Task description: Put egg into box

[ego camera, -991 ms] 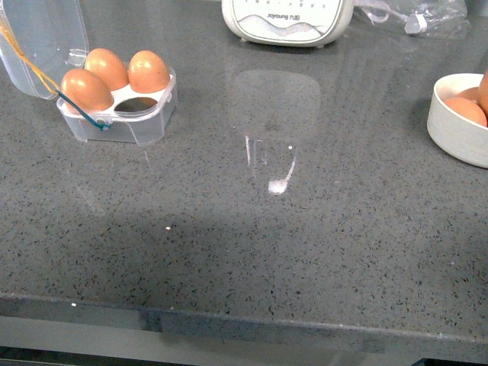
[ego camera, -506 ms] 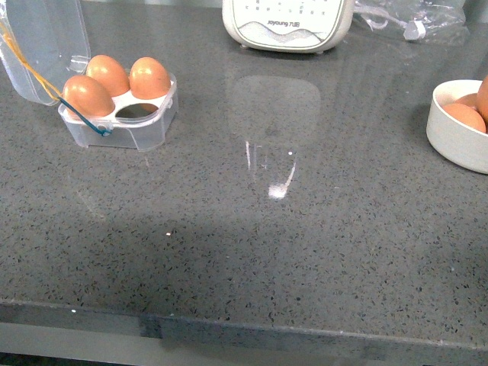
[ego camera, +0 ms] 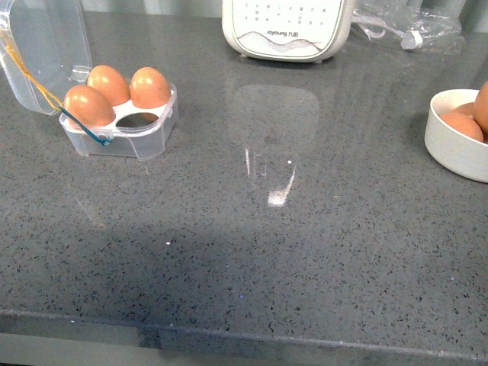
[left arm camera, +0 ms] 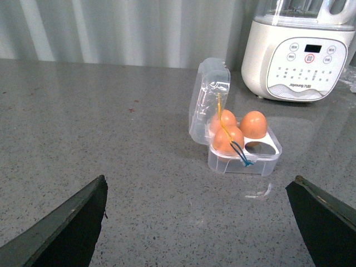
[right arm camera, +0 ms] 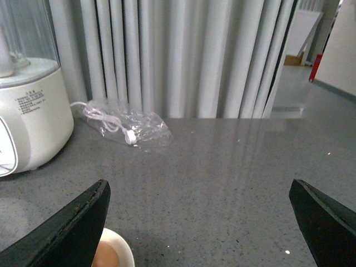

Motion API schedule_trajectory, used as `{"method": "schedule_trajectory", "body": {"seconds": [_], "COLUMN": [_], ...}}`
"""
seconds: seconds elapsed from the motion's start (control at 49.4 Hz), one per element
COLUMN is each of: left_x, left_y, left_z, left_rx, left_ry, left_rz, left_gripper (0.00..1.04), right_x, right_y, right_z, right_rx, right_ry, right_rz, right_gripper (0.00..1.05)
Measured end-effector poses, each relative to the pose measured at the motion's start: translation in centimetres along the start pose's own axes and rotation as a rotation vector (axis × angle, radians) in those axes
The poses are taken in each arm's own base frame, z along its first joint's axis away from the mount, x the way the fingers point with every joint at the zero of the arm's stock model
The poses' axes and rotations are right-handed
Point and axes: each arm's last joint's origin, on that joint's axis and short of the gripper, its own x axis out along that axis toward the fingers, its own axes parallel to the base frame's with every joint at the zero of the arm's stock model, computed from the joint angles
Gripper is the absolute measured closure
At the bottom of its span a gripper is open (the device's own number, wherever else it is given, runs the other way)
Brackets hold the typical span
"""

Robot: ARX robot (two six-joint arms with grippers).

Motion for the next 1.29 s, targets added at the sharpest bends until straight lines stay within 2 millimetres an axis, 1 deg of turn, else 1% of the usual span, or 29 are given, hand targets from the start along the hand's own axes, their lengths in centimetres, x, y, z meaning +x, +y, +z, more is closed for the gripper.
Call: {"method": "schedule_trajectory", "body": {"seconds": [0.162, 0.243, 0.303, 0.425, 0.546, 0.748, 0.971, 1.092, 1.294], "left_x": [0.0, 0.0, 0.0, 0.0, 0.0, 0.0, 0.0, 0.0, 0.0], "left_y": [0.0, 0.0, 0.0, 0.0, 0.0, 0.0, 0.0, 0.0, 0.0], "left_z": [0.0, 0.0, 0.0, 0.0, 0.0, 0.0, 0.0, 0.0, 0.0], "left_rx": [0.000, 0.000, 0.000, 0.000, 0.000, 0.000, 0.000, 0.000, 0.000], "left_ry": [0.000, 0.000, 0.000, 0.000, 0.000, 0.000, 0.000, 0.000, 0.000], "left_rz": [0.000, 0.000, 0.000, 0.000, 0.000, 0.000, 0.000, 0.000, 0.000], "left_gripper": [0.07, 0.07, 0.07, 0.07, 0.07, 0.07, 0.07, 0.07, 0.07], "right_x": [3.9, 5.8, 6.7, 7.3, 7.2, 7.4, 8.1, 8.2, 7.7], "right_y": [0.3, 1.0, 1.9, 3.4, 4.4, 4.7, 4.7, 4.8, 4.9], "right_z": [-0.2, -0.5, -0.7, -1.0, -1.8, -3.0, -4.9, -5.4, -6.1], "right_rx": [0.054, 0.086, 0.098, 0.096, 0.056, 0.002, 0.001, 0.000, -0.004], "right_ry": [0.114, 0.198, 0.257, 0.326, 0.385, 0.436, 0.474, 0.489, 0.506], "right_rz": [0.040, 0.114, 0.182, 0.294, 0.372, 0.413, 0.442, 0.446, 0.454], "right_gripper": [0.07, 0.07, 0.07, 0.07, 0.07, 0.07, 0.07, 0.07, 0.07]}}
